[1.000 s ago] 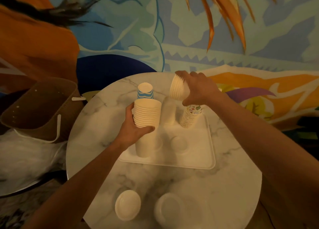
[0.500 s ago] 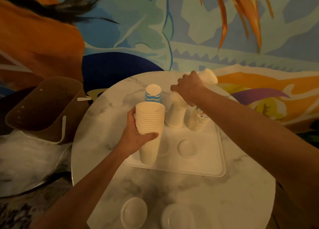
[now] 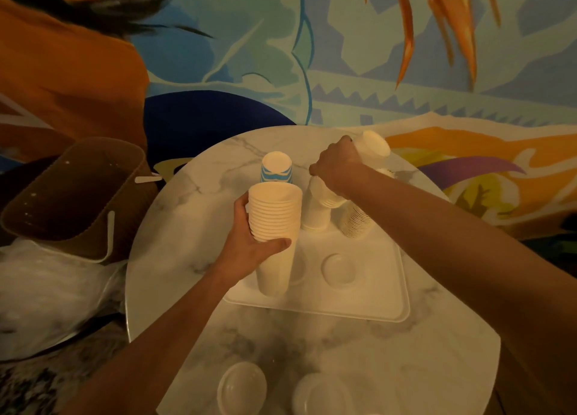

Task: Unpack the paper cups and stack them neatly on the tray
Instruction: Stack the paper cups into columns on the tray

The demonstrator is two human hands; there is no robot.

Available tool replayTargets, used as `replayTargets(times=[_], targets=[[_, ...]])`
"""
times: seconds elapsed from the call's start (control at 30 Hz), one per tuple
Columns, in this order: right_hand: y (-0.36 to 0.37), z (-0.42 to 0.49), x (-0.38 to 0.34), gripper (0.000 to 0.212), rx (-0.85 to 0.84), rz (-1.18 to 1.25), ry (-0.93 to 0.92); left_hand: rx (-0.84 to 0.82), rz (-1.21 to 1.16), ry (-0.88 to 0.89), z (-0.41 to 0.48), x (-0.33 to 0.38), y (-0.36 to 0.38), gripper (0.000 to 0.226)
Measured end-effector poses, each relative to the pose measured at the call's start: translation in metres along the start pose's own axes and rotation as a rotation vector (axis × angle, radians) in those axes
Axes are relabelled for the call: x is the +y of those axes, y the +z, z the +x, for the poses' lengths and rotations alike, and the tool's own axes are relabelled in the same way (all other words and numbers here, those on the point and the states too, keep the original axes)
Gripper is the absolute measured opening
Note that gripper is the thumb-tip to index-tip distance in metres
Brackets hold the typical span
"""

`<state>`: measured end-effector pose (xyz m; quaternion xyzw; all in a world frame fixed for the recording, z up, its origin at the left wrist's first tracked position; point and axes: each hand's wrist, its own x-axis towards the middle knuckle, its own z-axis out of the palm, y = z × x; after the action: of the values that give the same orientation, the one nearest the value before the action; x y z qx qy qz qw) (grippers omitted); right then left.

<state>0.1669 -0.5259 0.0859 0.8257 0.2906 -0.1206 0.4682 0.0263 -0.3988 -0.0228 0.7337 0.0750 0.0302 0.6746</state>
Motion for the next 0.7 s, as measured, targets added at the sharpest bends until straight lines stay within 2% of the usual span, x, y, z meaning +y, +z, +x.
replayTargets(times=[0.2,0.3,0.4,0.5,0.7], targets=[[0.002,-0.003,0.005,0.061,0.059,0.132,-0.071,-0.006,0.006,-0.003,0.001,0.001,0.0,0.103],[0.005,-0.001,0.017,0.071,0.094,0.304,-0.093,-0.003,0.01,-0.012,0.001,0.003,0.0,0.103],[0.01,0.002,0.026,0.063,0.173,0.573,-0.062,-0.004,0.016,-0.012,0.002,0.005,0.0,0.1],[0.019,0.005,0.025,0.046,0.243,0.758,-0.039,-0.003,0.022,-0.012,0.002,0.006,0.002,0.102],[0.037,0.01,0.012,0.044,0.257,0.786,0.012,-0.012,0.019,-0.009,-0.001,0.011,0.008,0.1]])
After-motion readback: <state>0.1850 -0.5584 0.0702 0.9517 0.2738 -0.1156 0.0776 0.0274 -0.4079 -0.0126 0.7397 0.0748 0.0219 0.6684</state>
